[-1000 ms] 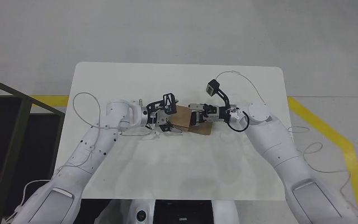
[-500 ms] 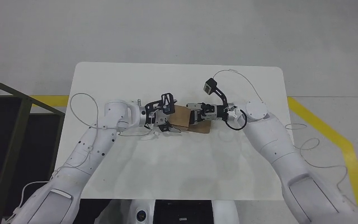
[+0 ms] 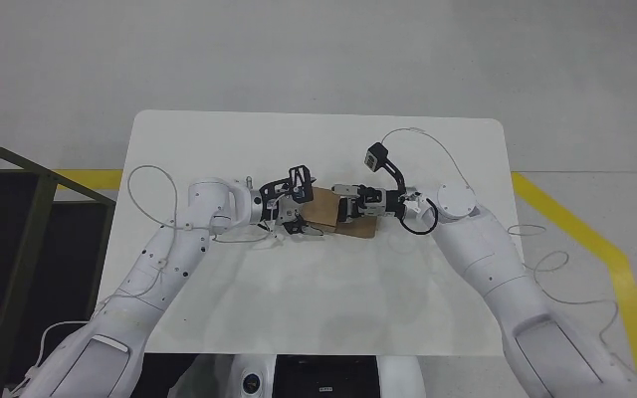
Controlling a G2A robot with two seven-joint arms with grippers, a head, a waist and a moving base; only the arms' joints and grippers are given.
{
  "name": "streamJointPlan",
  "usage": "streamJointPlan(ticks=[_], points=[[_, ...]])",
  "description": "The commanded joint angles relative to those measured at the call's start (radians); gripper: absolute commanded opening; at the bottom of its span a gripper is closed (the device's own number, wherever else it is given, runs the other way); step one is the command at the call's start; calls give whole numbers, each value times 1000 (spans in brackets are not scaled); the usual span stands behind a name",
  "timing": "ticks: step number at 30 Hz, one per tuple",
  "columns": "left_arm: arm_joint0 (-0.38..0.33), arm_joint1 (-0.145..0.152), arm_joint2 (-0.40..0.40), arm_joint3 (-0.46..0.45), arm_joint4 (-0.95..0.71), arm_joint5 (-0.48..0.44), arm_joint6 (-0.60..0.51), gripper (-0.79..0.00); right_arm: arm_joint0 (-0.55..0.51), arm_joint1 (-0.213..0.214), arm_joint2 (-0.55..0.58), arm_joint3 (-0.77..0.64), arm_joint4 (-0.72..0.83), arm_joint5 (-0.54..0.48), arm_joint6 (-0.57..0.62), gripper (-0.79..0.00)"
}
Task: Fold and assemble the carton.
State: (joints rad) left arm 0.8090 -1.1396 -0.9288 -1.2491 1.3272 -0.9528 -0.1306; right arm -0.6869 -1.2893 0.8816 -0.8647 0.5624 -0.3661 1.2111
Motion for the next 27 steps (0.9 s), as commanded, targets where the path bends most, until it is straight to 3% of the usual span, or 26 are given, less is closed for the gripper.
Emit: streamJointPlan(ticks=[1,15,27], points=[[-1,1,-3,2,-3,-4,-1,0,-11,-1,3,-8,5,-3,-7,0],[8,9,-18,-14,-9,-16,-16,0,-15,-19,5,10,35,-47,-19,0],[-7,-1,-7,50,-53,6,-5,0,-80,43,123,-143,-73,43,24,0]])
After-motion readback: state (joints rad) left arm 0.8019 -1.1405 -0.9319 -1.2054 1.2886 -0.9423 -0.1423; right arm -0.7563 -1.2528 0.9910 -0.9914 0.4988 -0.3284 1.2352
